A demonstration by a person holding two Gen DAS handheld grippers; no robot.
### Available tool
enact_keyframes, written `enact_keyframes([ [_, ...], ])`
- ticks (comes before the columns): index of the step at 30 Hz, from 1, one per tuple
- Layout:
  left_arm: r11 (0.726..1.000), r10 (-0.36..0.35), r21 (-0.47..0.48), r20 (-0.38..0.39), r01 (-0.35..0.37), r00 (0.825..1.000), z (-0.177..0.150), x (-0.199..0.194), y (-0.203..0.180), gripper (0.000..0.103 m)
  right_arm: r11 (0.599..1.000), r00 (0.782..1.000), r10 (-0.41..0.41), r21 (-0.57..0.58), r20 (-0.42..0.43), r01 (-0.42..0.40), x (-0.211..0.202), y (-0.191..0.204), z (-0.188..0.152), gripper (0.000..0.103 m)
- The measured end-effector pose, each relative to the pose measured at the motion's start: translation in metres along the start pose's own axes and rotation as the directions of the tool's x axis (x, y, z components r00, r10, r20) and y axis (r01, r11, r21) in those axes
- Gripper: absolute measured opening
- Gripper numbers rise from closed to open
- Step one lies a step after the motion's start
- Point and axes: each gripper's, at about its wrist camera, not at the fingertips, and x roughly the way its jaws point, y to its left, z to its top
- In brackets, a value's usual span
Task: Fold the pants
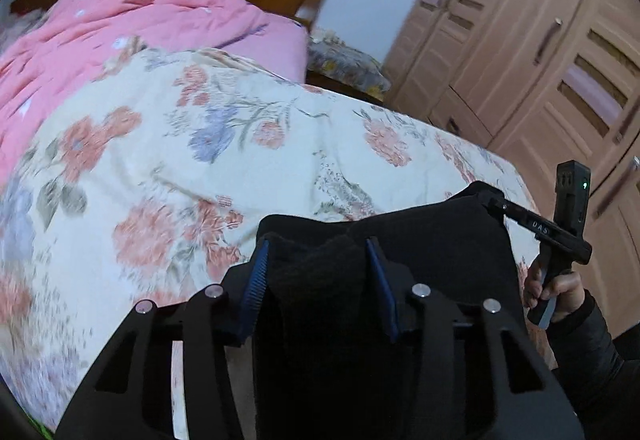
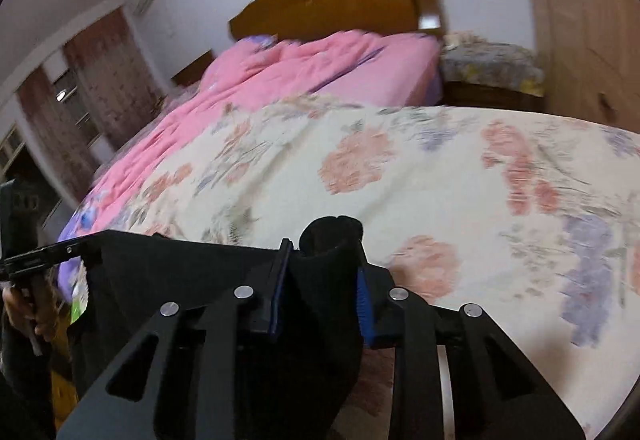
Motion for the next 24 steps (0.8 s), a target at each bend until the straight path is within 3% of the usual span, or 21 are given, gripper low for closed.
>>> enact_keyframes([
  [2, 1.0, -0.003, -0.011, -0.06, 0.002, 0.998, 0.005, 0.028, 0.004, 0.052, 0.999, 1.0, -0.018, 0.035, -0.015, 0.019, 0.008, -0.012, -0.002, 0.028],
  [3, 1.0, 0.008, -0.016, -0.089, -0.01, 0.996, 0.006, 0.039, 0.007, 0.06, 0.999, 0.999, -0.031, 0.029, -0.027, 0.032, 0.013, -0.013, -0.003, 0.028],
  [4, 0.999, 0.028, -0.025, -0.12, -0.032, 0.992, 0.004, 0.053, 0.012, 0.074, 0.999, 0.998, -0.043, 0.026, -0.044, 0.044, 0.019, -0.015, -0.005, 0.028],
  [6, 0.995, 0.059, -0.071, -0.119, -0.067, 0.991, 0.003, 0.058, 0.023, 0.093, 0.997, 0.996, -0.049, 0.051, -0.069, 0.053, 0.027, -0.021, -0.009, 0.032],
  [7, 0.993, 0.043, -0.103, -0.113, -0.055, 0.993, 0.002, 0.053, 0.028, 0.093, 0.997, 0.997, -0.027, 0.071, -0.076, 0.032, 0.026, -0.024, -0.009, 0.039],
  [8, 0.991, 0.041, -0.122, -0.101, -0.053, 0.994, 0.0, 0.045, 0.029, 0.093, 0.996, 0.996, -0.007, 0.09, -0.089, 0.015, 0.024, -0.026, -0.009, 0.07],
  [10, 0.985, 0.114, -0.119, -0.058, -0.121, 0.992, -0.005, 0.025, 0.022, 0.093, 0.993, 0.995, -0.053, 0.098, -0.086, 0.061, 0.009, -0.024, -0.007, 0.089],
  [13, 0.969, 0.245, -0.053, 0.082, -0.241, 0.966, -0.015, -0.017, -0.014, 0.094, 0.998, 0.999, -0.05, 0.028, -0.005, 0.05, -0.03, -0.005, -0.012, 0.089],
  [16, 0.985, 0.163, 0.037, 0.147, -0.171, 0.976, -0.028, -0.036, -0.059, 0.098, 0.998, 1.0, -0.025, -0.056, 0.008, 0.025, -0.052, 0.022, -0.027, 0.089],
  [19, 0.981, 0.098, 0.154, 0.122, -0.117, 0.988, -0.049, -0.026, -0.098, 0.098, 0.986, 0.999, -0.032, -0.161, -0.001, 0.032, -0.059, 0.049, -0.046, 0.089],
  [22, 0.958, 0.144, 0.242, 0.052, -0.152, 0.988, -0.079, -0.001, -0.115, 0.098, 0.961, 0.995, -0.076, -0.27, -0.061, 0.056, -0.045, 0.065, -0.064, 0.089],
  [24, 0.945, 0.207, 0.257, 0.006, -0.201, 0.978, -0.1, 0.017, -0.108, 0.099, 0.944, 0.981, -0.147, -0.314, -0.127, 0.101, -0.025, 0.062, -0.076, 0.089],
])
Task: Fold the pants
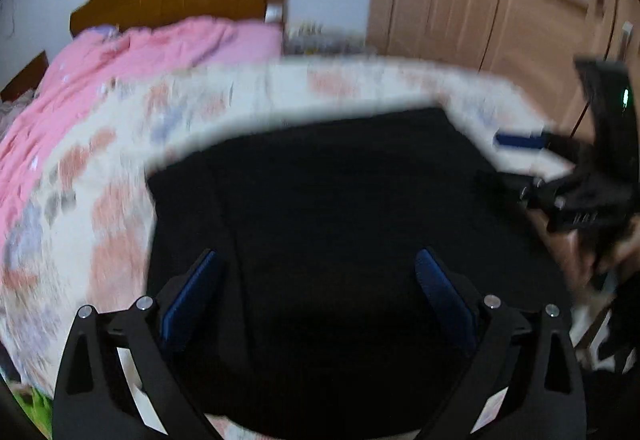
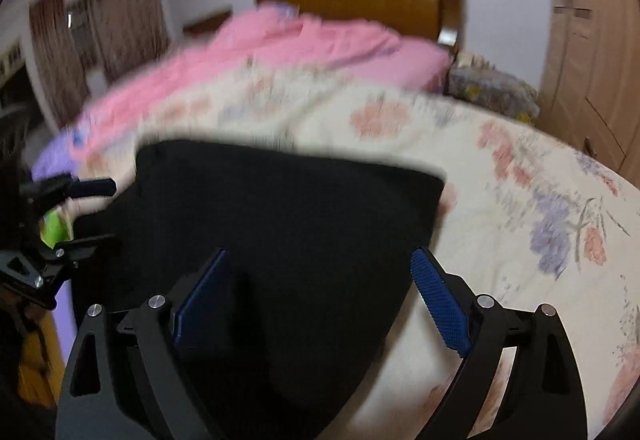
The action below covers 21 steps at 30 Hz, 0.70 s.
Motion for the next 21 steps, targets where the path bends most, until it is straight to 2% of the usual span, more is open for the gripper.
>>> enact_keyframes([
  [1, 1.0, 0.009, 0.013, 0.036, -0.009, 0.999, -0.011, 0.0, 0.001, 0.1, 0.999, 0.999, 0.041, 0.032, 0.021, -0.042, 0.004, -0.008, -0.004, 0.09],
  [2, 1.0, -0.012, 0.001, 0.062, 0.012, 0.998, -0.016, -0.003, 0.007, 0.1, 0.989, 0.995, 0.1, 0.112, 0.008, -0.1, 0.012, -0.023, -0.006, 0.09],
  [4, 0.999, -0.015, -0.033, 0.05, 0.017, 0.999, -0.017, -0.002, 0.015, 0.102, 0.971, 0.988, 0.154, 0.186, 0.004, -0.152, 0.019, -0.036, -0.011, 0.09],
  [11, 0.999, -0.021, -0.032, 0.042, 0.022, 0.999, -0.017, -0.005, 0.021, 0.102, 0.984, 0.996, 0.088, 0.152, 0.012, -0.089, 0.01, -0.027, -0.008, 0.09],
  [14, 0.999, -0.016, -0.033, 0.043, 0.017, 0.999, -0.017, -0.005, 0.021, 0.102, 0.99, 0.999, 0.017, 0.139, 0.028, -0.021, -0.009, -0.018, -0.001, 0.092],
  [17, 0.999, -0.011, -0.037, 0.038, 0.012, 0.999, -0.016, -0.005, 0.021, 0.102, 0.99, 0.991, 0.097, 0.089, 0.094, -0.105, -0.04, 0.0, 0.0, 0.095],
  [21, 0.999, -0.004, -0.043, 0.041, 0.006, 0.999, -0.016, -0.004, 0.02, 0.102, 0.982, 0.978, 0.188, 0.005, 0.087, -0.189, -0.059, 0.026, -0.015, 0.096],
])
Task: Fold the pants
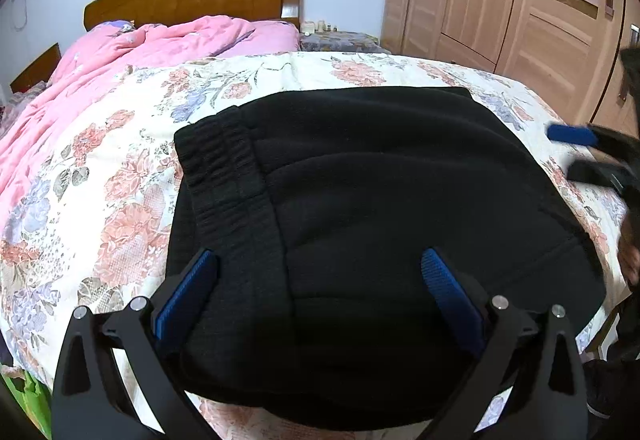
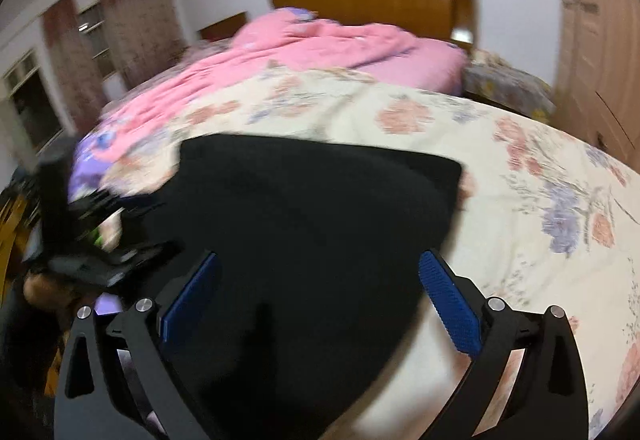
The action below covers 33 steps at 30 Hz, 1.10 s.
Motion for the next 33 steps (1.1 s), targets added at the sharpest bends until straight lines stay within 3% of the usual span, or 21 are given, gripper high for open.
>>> enact_keyframes([
  [4, 1.0, 0.001, 0.0, 0.001, -0.001, 1.0, 0.0, 0.001, 0.0, 0.102, 0.996, 0.995, 0.075, -0.052, -0.067, -0.078, 0.0, 0.025, -0.028, 0.096],
  [6, 1.0, 0.001, 0.0, 0.001, -0.001, 1.0, 0.0, 0.001, -0.001, 0.102, 0.995, 0.991, 0.047, -0.086, -0.122, -0.058, 0.009, 0.032, -0.045, 0.096],
  [8, 1.0, 0.0, 0.001, 0.005, 0.0, 1.0, 0.0, 0.0, -0.001, 0.102, 0.993, 0.993, 0.025, -0.115, -0.114, -0.038, 0.007, 0.036, -0.053, 0.097],
  [12, 1.0, 0.001, -0.003, 0.013, -0.001, 1.0, -0.001, 0.001, 0.0, 0.102, 0.99, 0.988, 0.036, -0.126, -0.151, -0.056, 0.006, 0.036, -0.053, 0.098],
  [17, 1.0, 0.01, -0.007, 0.027, -0.01, 1.0, -0.003, 0.001, -0.002, 0.102, 0.981, 0.983, -0.006, -0.19, -0.185, -0.03, 0.007, 0.044, -0.054, 0.098],
  [20, 1.0, 0.015, -0.008, 0.024, -0.015, 1.0, -0.001, -0.004, -0.003, 0.102, 0.984, 0.979, 0.056, -0.157, -0.197, -0.088, 0.001, 0.038, -0.044, 0.098],
  [22, 1.0, 0.003, 0.008, 0.028, -0.003, 1.0, 0.002, -0.012, -0.005, 0.101, 0.986, 0.985, 0.102, -0.116, -0.139, -0.119, -0.01, 0.025, -0.03, 0.098],
  [26, 0.998, -0.042, 0.038, 0.055, 0.04, 0.998, 0.021, -0.022, -0.008, 0.101, 0.999, 1.0, 0.012, -0.032, 0.002, -0.012, -0.011, -0.021, 0.012, 0.098],
  [28, 0.998, -0.042, 0.055, 0.054, 0.039, 0.998, 0.035, -0.017, -0.009, 0.101, 0.999, 0.999, -0.035, -0.021, 0.03, 0.035, 0.005, -0.039, 0.032, 0.098],
  [31, 0.995, 0.003, 0.102, 0.039, -0.007, 0.999, 0.049, -0.002, -0.015, 0.101, 0.993, 0.994, -0.112, -0.033, 0.019, 0.113, 0.039, -0.056, 0.062, 0.098],
  [33, 0.994, -0.013, 0.11, 0.012, 0.011, 1.0, 0.052, 0.009, -0.016, 0.101, 0.989, 0.99, -0.143, -0.049, -0.009, 0.142, 0.065, -0.065, 0.08, 0.098],
])
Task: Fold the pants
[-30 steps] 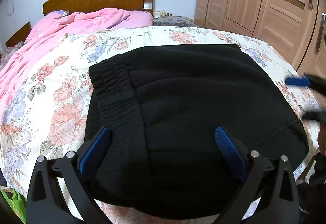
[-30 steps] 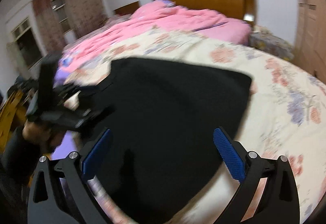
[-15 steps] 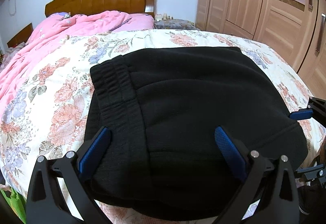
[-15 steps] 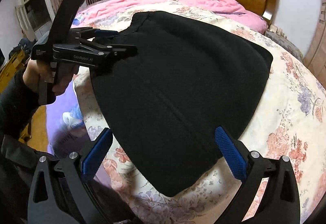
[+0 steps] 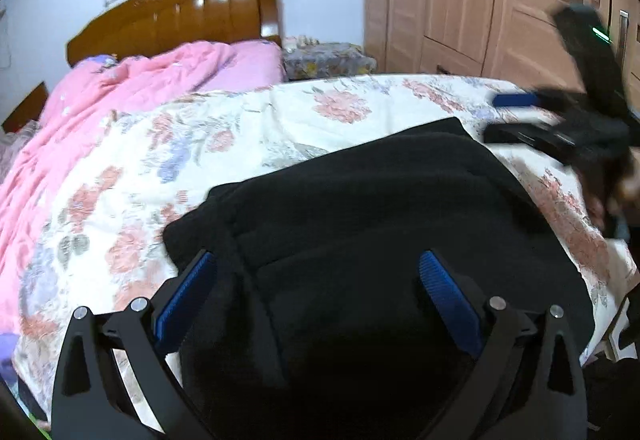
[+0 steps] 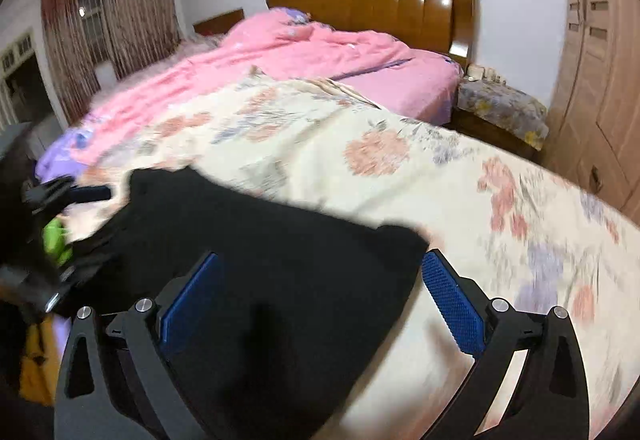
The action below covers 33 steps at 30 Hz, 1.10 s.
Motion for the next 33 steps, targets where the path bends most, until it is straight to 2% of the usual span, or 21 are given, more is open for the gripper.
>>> enact_keyframes([
  [3, 0.999, 0.017, 0.04, -0.129, -0.012, 0.992, -0.014, 0.027, -0.001, 0.101, 0.999, 0.995, -0.004, -0.046, -0.103, 0.0, 0.04, 0.0, 0.005, 0.098],
  [5, 0.999, 0.01, 0.035, -0.103, -0.006, 0.995, -0.023, 0.024, 0.002, 0.102, 0.995, 0.99, -0.057, -0.088, -0.131, 0.046, 0.061, -0.003, 0.005, 0.098],
  [8, 0.999, -0.039, -0.011, -0.105, 0.038, 0.994, -0.028, 0.021, 0.015, 0.102, 0.999, 0.99, -0.033, 0.027, -0.14, 0.037, 0.072, -0.027, 0.004, 0.098],
  [11, 0.999, -0.041, -0.019, -0.122, 0.039, 0.992, -0.027, 0.018, 0.019, 0.102, 0.993, 0.992, -0.011, 0.118, -0.123, 0.025, 0.058, -0.036, 0.004, 0.097],
  [14, 0.998, -0.063, -0.017, -0.128, 0.061, 0.99, -0.02, 0.005, 0.02, 0.1, 0.992, 0.998, -0.028, 0.123, -0.058, 0.035, 0.025, -0.036, 0.004, 0.097],
  [16, 0.992, -0.124, -0.032, -0.07, 0.122, 0.99, -0.008, -0.012, 0.02, 0.101, 0.989, 0.999, -0.048, 0.142, -0.021, 0.05, 0.002, -0.037, -0.001, 0.099],
  [19, 0.977, -0.198, -0.085, -0.004, 0.197, 0.98, 0.021, -0.016, 0.026, 0.101, 0.984, 0.998, 0.055, 0.168, 0.012, -0.056, -0.015, -0.024, -0.01, 0.099],
  [21, 0.98, -0.184, -0.084, -0.014, 0.182, 0.983, 0.035, -0.004, 0.026, 0.101, 0.981, 0.986, 0.165, 0.102, 0.017, -0.165, -0.021, 0.004, -0.02, 0.099],
  [23, 0.989, -0.135, -0.07, -0.079, 0.13, 0.988, 0.049, 0.025, 0.025, 0.101, 0.969, 0.969, 0.245, 0.033, -0.008, -0.245, -0.02, 0.03, -0.028, 0.099],
  [24, 0.994, -0.094, -0.064, -0.12, 0.087, 0.988, 0.051, 0.041, 0.025, 0.101, 0.96, 0.959, 0.278, -0.003, -0.049, -0.279, -0.015, 0.045, -0.034, 0.099],
  [25, 0.995, -0.084, -0.058, -0.141, 0.076, 0.986, 0.052, 0.05, 0.022, 0.101, 0.951, 0.947, 0.304, -0.021, -0.106, -0.308, -0.008, 0.057, -0.041, 0.099],
  [26, 0.996, -0.085, -0.047, -0.155, 0.078, 0.984, 0.052, 0.056, 0.02, 0.101, 0.952, 0.945, 0.291, -0.055, -0.148, -0.302, -0.003, 0.07, -0.051, 0.099],
  [28, 0.999, -0.041, 0.005, -0.168, 0.043, 0.985, 0.052, 0.057, 0.014, 0.101, 0.955, 0.957, 0.253, -0.124, -0.14, -0.27, -0.008, 0.081, -0.059, 0.099],
  [31, 0.998, 0.014, 0.069, -0.202, 0.0, 0.979, 0.043, 0.054, 0.005, 0.101, 0.946, 0.942, 0.308, -0.064, -0.132, -0.318, -0.018, 0.071, -0.055, 0.099],
  [33, 0.995, 0.044, 0.1, -0.217, -0.023, 0.975, 0.033, 0.054, 0.002, 0.101, 0.952, 0.95, 0.296, -0.047, -0.102, -0.302, -0.026, 0.067, -0.049, 0.099],
])
